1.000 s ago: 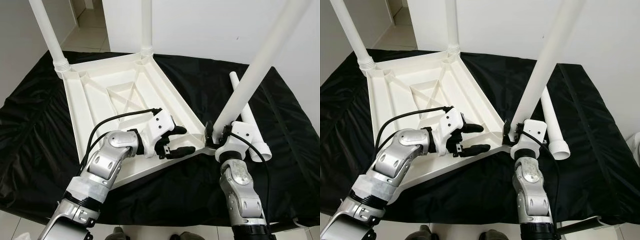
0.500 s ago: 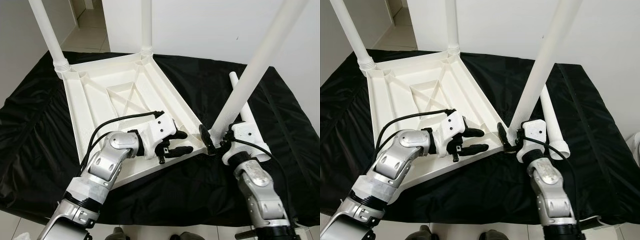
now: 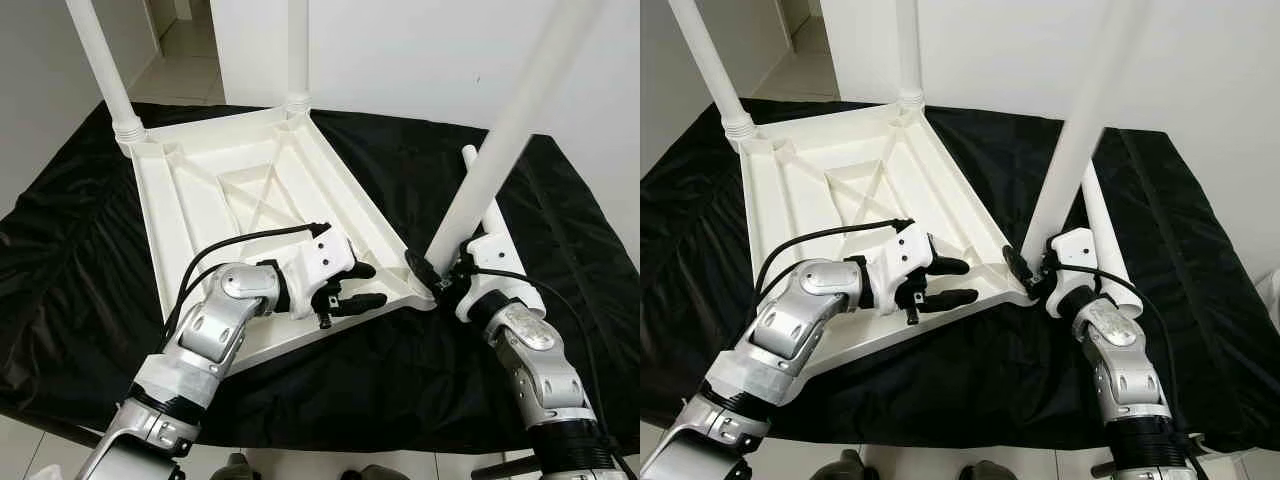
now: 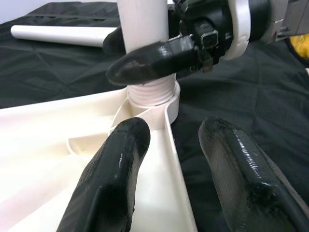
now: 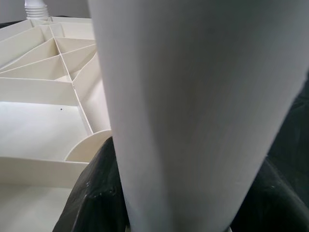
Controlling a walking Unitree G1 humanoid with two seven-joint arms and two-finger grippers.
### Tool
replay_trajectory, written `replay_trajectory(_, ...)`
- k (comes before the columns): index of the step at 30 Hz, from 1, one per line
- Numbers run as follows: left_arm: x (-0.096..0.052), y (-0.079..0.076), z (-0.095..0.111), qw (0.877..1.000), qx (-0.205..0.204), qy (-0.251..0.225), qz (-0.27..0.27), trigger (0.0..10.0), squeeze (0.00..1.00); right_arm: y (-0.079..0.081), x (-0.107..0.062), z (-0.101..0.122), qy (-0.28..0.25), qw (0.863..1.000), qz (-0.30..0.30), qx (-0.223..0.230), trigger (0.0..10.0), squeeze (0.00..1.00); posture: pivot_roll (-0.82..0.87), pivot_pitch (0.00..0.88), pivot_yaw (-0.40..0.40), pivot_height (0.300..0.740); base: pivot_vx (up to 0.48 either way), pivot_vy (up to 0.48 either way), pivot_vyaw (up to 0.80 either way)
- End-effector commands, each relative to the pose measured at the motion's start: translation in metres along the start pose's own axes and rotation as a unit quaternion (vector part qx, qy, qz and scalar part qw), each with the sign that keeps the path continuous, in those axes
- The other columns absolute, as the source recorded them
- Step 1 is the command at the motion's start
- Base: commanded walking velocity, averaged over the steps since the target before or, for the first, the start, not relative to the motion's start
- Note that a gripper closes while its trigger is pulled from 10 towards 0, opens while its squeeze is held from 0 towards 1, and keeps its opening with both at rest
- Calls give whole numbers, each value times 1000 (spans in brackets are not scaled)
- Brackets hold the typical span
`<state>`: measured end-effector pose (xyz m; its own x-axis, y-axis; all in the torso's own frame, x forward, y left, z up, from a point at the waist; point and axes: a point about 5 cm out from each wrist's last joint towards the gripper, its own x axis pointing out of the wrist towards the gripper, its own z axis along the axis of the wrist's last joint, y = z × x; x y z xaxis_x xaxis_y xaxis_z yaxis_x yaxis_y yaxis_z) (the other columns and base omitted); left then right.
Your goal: Building children table
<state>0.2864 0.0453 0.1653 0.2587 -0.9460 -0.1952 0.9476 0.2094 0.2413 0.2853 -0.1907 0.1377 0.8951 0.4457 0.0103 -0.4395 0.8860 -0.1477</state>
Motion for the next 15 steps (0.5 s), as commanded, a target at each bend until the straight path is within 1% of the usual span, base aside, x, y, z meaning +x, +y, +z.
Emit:
replay_trajectory(1, 0, 2, -1, 999, 1, 1, 42, 10000, 0, -2, -2, -4, 9, 1000, 2, 7, 0, 0, -4, 14, -21, 740, 0, 0, 0)
replay_trajectory(6, 1, 0, -1, 999, -1, -1, 39, 10000, 0, 1, -2, -5, 6, 1000, 6, 19, 0, 0, -6, 18, -22, 740, 0, 0, 0)
replay_trajectory(7, 1, 0, 0, 999, -1, -1, 39, 10000, 0, 2, -1, -5, 3, 1000, 1, 26, 10000, 0, -6, 19, -22, 740, 0, 0, 0)
replay_trajectory(10, 1, 0, -1, 999, -2, -1, 37, 10000, 0, 7, 5, -4, 10, 998, -55, 39, 10000, 0, -10, 19, -21, 740, 0, 0, 0)
replay_trajectory(11, 2, 0, -1, 999, -3, 0, 38, 10000, 0, 10, 8, -4, 16, 995, -86, 42, 10000, 0, -11, 19, -22, 740, 0, 0, 0)
replay_trajectory(12, 2, 0, -1, 999, -3, 0, 38, 10000, 0, 10, 8, -4, 16, 995, -86, 42, 10000, 0, -11, 19, -22, 740, 0, 0, 0)
replay_trajectory(15, 2, 1, -2, 999, -5, 2, 40, 10000, 0, 14, 11, -3, 16, 992, -116, 52, 10000, 0, -12, 17, -21, 740, 0, 0, 0)
